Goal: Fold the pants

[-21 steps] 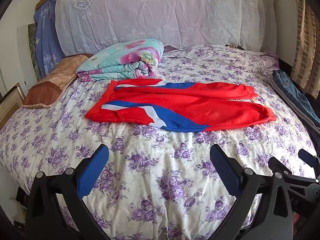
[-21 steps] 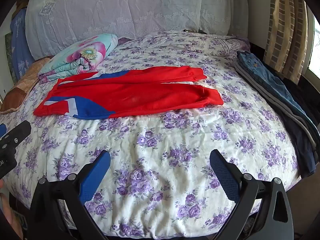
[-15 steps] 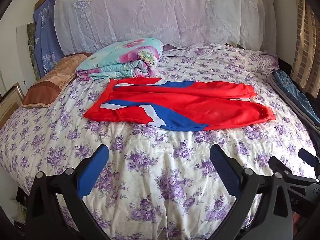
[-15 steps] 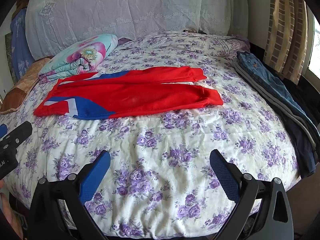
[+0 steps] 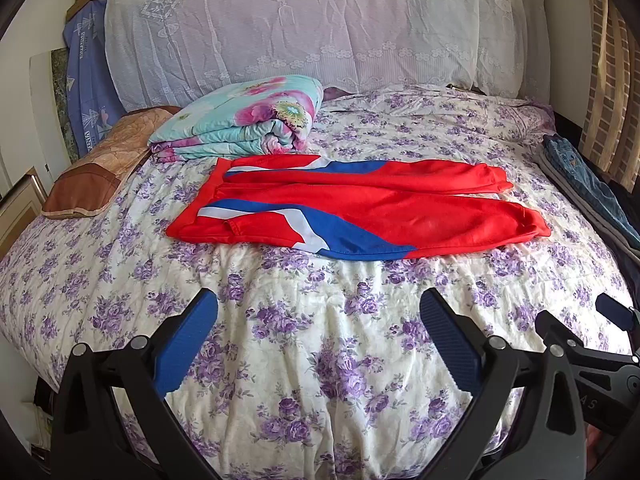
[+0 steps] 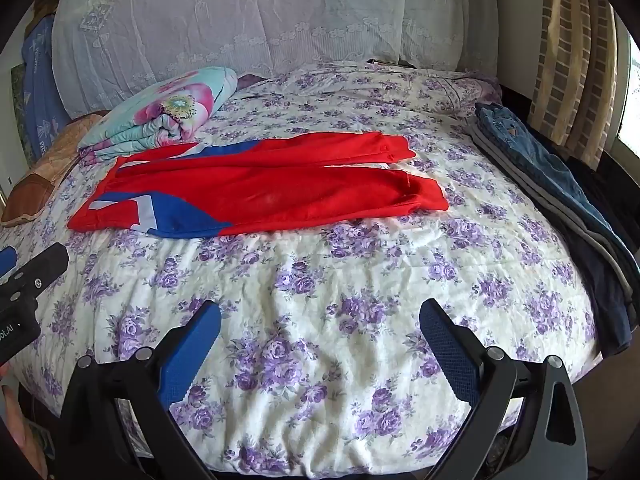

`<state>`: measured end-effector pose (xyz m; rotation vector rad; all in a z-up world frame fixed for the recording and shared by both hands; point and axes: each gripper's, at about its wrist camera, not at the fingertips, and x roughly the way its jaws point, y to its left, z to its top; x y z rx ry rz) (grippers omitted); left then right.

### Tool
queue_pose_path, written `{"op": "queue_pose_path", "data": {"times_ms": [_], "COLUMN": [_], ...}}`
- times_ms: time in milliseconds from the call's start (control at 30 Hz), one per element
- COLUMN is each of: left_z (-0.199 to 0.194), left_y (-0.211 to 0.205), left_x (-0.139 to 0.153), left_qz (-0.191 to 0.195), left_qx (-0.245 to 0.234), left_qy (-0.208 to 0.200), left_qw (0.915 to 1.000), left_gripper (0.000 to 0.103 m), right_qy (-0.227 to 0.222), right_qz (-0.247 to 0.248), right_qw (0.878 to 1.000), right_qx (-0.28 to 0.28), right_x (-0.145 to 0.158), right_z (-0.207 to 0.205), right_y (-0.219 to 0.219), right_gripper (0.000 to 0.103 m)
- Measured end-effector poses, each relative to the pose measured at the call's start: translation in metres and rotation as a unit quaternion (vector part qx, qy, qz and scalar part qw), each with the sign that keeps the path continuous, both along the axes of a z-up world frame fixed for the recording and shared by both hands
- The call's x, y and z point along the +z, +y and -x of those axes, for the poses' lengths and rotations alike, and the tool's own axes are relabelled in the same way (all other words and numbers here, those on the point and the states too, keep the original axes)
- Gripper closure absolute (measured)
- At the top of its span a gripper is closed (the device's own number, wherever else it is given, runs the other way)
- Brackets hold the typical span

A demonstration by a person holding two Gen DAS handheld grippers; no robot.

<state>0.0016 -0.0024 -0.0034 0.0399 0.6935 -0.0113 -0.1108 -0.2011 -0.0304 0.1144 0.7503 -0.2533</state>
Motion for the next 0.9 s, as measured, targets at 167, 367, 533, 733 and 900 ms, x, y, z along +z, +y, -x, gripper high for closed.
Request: {"op": "queue_pose_path", "data": {"times_ms": [167,367,533,733,900], "left_z": [0.0003,-0.0001,0.0001,0.0031,0.0032], "left_y": [-0.0012,-0.0009,-0.0036,-0.0023,-0.0021], "left_x": [-0.0007,-0.0008,-0.003,-0.007,-0.0074], "left_qz": [-0.002,-0.001,-0.001,-0.001,-0.001], "left_qx": [-0.001,-0.001,0.0,-0.002,-0.002], "left_qy": [0.001,0.001,0.002,0.003,0.003], "left_qw": [1.0,1.0,1.0,1.0,1.0], "left_gripper": [0.005,0.004,0.004,0.004,0.005], "right_qy": [0.0,0.0,0.0,0.001,0.001], "right_qz": [0.0,0.0,-0.001,-0.001,-0.001], "right_qw": [1.0,1.0,1.0,1.0,1.0], "right_qx": [0.0,0.0,0.0,0.001,0.001], "right_x": [0.0,-0.0003,-0.0003,-0.001,-0.002], "right_z": [0.0001,0.0,0.0001,-0.0002,-0.0006], "right_y": [0.0002,0.0005,0.0008,0.0015,0.0021], "right_gripper": [0.003,0.003,0.003,0.003,0.003]}}
